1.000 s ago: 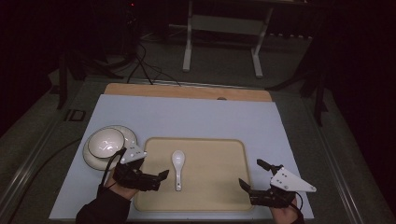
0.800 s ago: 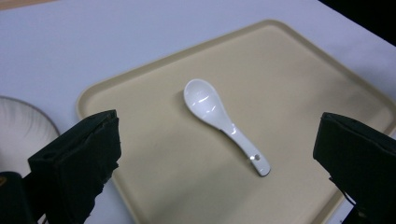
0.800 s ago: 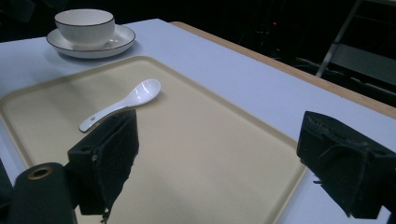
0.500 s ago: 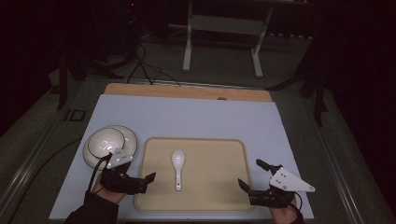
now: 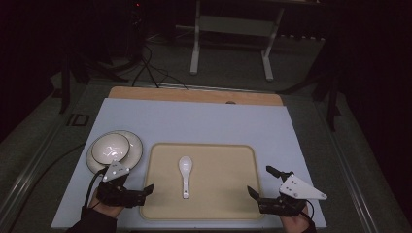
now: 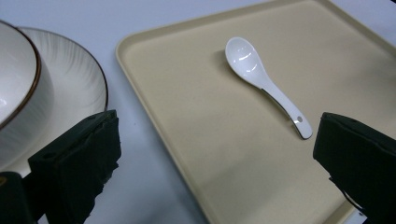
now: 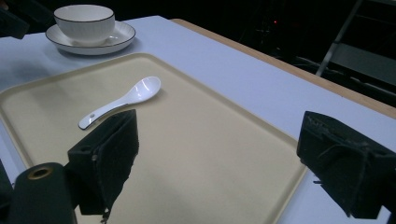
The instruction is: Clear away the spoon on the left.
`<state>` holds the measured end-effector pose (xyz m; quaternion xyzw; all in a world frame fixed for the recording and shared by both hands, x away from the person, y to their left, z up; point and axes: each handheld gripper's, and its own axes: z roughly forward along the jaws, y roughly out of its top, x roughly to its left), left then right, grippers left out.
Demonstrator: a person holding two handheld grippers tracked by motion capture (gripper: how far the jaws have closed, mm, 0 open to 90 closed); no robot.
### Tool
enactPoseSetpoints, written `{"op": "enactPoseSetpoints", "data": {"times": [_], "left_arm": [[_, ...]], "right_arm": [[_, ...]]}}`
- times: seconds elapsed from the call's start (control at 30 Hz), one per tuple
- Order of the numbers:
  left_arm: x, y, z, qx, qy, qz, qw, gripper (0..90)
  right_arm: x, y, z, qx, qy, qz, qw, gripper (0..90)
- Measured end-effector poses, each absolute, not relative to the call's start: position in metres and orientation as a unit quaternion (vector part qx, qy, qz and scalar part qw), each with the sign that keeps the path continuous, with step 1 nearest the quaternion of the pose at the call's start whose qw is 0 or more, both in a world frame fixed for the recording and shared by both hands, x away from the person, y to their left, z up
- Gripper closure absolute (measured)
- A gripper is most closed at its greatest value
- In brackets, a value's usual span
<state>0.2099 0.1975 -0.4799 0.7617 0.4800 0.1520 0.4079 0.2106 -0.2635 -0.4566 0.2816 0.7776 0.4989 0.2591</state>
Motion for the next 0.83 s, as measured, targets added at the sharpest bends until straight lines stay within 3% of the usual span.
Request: {"op": "enactPoseSetpoints", "data": {"times": [0.83], "left_arm": [[0.205,0.196,-0.495,0.766,0.475,0.152,0.405,1.5]], "right_arm": [[0.212,-0.267,-0.458,0.284,0.783,0.500,0.238,12.9]]}}
